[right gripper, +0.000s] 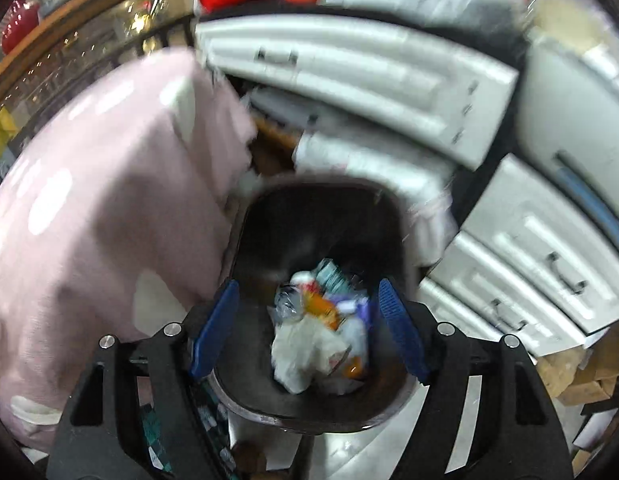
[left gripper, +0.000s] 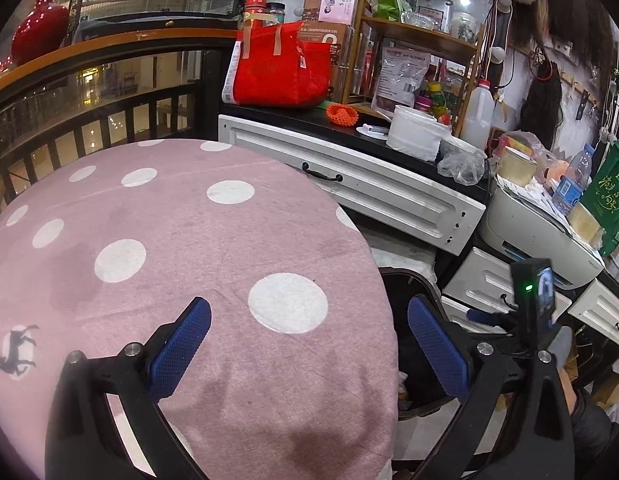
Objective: Collect trash
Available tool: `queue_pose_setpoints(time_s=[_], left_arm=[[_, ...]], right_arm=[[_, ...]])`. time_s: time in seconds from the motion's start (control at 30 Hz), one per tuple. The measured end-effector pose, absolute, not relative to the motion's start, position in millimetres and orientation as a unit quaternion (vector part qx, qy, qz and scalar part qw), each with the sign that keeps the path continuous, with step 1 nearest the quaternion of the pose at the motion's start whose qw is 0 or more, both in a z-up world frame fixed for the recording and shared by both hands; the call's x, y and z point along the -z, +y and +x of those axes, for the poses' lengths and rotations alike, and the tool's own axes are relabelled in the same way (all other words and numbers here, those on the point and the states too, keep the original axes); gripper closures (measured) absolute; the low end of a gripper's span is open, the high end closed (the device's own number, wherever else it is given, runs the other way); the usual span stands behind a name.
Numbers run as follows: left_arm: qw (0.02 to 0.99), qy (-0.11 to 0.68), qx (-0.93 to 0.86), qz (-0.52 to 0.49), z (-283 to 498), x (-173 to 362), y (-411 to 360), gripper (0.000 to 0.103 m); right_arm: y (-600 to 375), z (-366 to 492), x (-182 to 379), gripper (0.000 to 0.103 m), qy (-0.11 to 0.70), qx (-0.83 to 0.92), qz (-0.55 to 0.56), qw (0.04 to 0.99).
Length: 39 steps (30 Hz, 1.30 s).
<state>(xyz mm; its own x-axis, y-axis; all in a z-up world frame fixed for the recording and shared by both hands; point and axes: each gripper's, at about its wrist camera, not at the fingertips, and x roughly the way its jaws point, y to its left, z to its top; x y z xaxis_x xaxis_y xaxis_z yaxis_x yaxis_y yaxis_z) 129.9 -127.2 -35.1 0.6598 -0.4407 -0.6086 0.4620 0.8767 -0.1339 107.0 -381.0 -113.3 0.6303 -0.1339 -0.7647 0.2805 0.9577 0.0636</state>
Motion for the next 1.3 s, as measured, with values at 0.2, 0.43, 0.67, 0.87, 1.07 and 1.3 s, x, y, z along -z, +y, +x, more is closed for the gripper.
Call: queue_pose_setpoints(time_s=[0.2, 0.43, 0.67, 0.87, 1.07, 1.3], left_arm=[[0.919, 0.308, 0.245, -0.001, 113.1, 30.1, -123.3, 0.006], [0.936, 0.269, 0.228, 0.010, 78.1, 20.7, -112.7, 0.006], [0.949, 0.244, 0.197, 0.017, 47.6, 13.9, -94.3, 0.006], [0.963, 0.218, 0.158, 0.025, 26.7, 10.1, -79.6, 0.006], [0.968, 0.210, 0.138, 0.018, 15.4, 10.6, -65.1, 0.006], [0.971, 0.198, 0.135, 0.017, 4.1, 11.5, -59.1, 0.006]], right_arm=[[-345.9, 48.6, 38.1, 0.006, 0.273, 0.167, 0.054, 0.946], [-299.5, -5.5, 10.8, 0.005, 0.193, 0.173, 0.041, 0.965], [-265.5, -39.5, 8.4, 0.005, 0.167, 0.174, 0.037, 0.970], [-256.4, -60.8, 5.8, 0.005, 0.146, 0.191, 0.045, 0.970], [-246.5, -70.1, 4.8, 0.005, 0.142, 0.184, 0.028, 0.972], [-242.5, -76.3, 5.2, 0.005, 0.143, 0.179, 0.027, 0.973]])
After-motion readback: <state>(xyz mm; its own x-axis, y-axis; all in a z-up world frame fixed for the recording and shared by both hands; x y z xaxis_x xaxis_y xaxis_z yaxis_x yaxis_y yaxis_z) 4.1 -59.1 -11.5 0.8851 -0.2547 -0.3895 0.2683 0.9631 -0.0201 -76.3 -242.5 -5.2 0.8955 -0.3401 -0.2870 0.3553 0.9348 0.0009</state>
